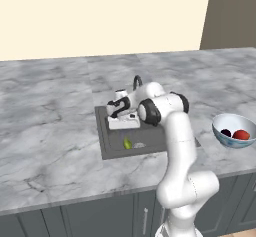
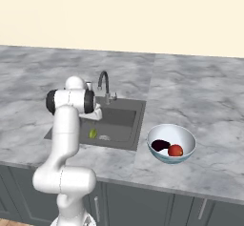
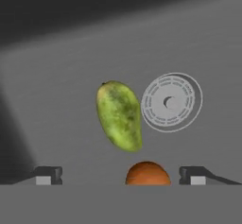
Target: There is a mixed pile of frozen fruits and vegetables on the counter. Locate all the frozen vegetables and place the items in a bowl on the counter. Take all the frozen fruits and defrost them in a running sink.
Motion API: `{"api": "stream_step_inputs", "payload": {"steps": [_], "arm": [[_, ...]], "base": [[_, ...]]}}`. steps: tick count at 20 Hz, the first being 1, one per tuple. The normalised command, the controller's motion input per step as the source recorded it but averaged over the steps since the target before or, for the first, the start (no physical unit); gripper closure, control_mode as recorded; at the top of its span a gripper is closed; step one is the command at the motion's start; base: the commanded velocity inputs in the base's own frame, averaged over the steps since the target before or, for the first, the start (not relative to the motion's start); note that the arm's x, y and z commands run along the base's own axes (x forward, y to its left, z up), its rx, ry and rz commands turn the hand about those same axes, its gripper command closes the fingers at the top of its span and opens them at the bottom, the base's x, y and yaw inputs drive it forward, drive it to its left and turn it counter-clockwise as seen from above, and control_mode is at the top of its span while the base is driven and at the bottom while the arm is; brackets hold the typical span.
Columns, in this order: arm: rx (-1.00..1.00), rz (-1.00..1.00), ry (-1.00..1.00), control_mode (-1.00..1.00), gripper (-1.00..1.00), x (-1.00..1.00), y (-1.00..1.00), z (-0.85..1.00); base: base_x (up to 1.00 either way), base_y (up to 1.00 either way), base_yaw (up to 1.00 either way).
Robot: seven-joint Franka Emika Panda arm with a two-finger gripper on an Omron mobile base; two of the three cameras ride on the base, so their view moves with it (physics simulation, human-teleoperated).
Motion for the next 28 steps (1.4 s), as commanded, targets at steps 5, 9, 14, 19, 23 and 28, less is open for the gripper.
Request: {"api": "stream_step_inputs", "payload": {"steps": [5, 9, 14, 19, 23, 28], "arm": [[0.01, -0.03, 0.01, -1.00, -1.00, -0.52, 0.01, 0.76], [0.02, -0.01, 0.00, -1.00, -1.00, -0.75, 0.00, 0.77], [0.02, -0.02, -0.03, -1.00, -1.00, -0.71, -0.01, 0.85], [0.05, 0.00, -0.25, -1.00, -1.00, -0.98, -0.14, 0.25], [0.06, 0.00, -0.29, -1.00, -1.00, -1.00, -0.11, 0.24], [0.07, 0.00, -0.32, -1.00, -1.00, -0.98, -0.09, 0.23]], "base": [[0.00, 0.00, 0.00], [0.00, 0.00, 0.00], [0.00, 0.00, 0.00], [0.00, 0.00, 0.00], [0.00, 0.00, 0.00], [0.00, 0.00, 0.00]]}}
